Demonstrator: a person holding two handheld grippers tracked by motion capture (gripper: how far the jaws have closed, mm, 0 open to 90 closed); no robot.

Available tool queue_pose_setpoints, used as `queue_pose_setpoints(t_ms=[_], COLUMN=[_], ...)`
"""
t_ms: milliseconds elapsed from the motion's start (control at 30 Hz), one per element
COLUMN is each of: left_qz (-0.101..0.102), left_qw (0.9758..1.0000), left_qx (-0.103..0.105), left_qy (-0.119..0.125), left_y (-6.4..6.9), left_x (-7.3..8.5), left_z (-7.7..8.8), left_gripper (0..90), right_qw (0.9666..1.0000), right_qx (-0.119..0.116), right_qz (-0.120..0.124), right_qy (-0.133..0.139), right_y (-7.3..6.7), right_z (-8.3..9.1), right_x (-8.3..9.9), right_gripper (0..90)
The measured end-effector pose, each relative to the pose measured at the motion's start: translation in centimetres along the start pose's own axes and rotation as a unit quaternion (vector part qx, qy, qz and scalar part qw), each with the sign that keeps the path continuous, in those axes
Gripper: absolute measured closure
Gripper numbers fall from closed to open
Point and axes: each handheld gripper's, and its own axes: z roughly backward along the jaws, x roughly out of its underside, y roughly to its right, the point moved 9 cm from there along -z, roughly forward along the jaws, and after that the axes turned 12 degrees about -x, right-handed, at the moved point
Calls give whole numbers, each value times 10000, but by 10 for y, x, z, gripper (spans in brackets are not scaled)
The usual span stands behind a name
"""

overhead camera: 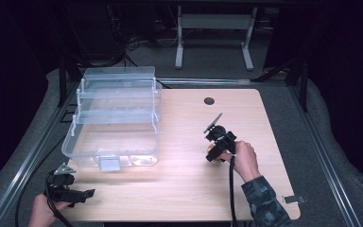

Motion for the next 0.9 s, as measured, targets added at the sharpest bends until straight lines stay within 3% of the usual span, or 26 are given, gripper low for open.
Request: queue_pose_setpoints(t_ms=[133, 167, 200, 233, 267, 367, 433, 500, 667, 700, 900], left_qz=[-4, -9, -20, -42, -27, -57, -64, -67, -53, -55, -70], left_qw=[10000, 10000, 10000, 10000, 10000, 10000, 10000, 10000, 10000, 10000, 10000], left_qx=[-6, -3, 0, -2, -2, -8, -6, -10, -8, -11, 0], left_qy=[12, 4, 2, -5, -11, -33, -39, -38, -31, -32, -36], left_y=[1, 1, 1, 1, 1, 1, 1, 1, 2, 2, 3], left_x=[-1, -1, -1, -1, -2, -2, -2, -2, -2, -2, -2], left_z=[0, 0, 0, 0, 0, 0, 1, 1, 1, 0, 0], left_gripper=[2, 2, 2, 2, 2, 2, 1, 2, 2, 2, 2], right_qw=[9999, 9991, 9991, 9995, 9996, 9990, 9991, 9987, 9981, 9977, 9963], right_qx=[87, -264, -264, -51, 0, -176, 24, -84, -62, -17, 73], right_qz=[-129, -188, -188, -218, -232, -327, -391, -453, -597, -631, -828], right_qy=[-5, 289, 289, 210, 157, 251, 158, 239, 148, 250, 238], right_y=[10, 9, 9, 13, 16, 20, 25, 28, 36, 39, 50], right_z=[8, 5, 5, 7, 8, 7, 9, 10, 16, 16, 19], right_x=[13, 15, 15, 19, 23, 32, 38, 43, 61, 64, 84], right_gripper=[200, 200, 200, 200, 200, 200, 200, 200, 200, 200, 200])
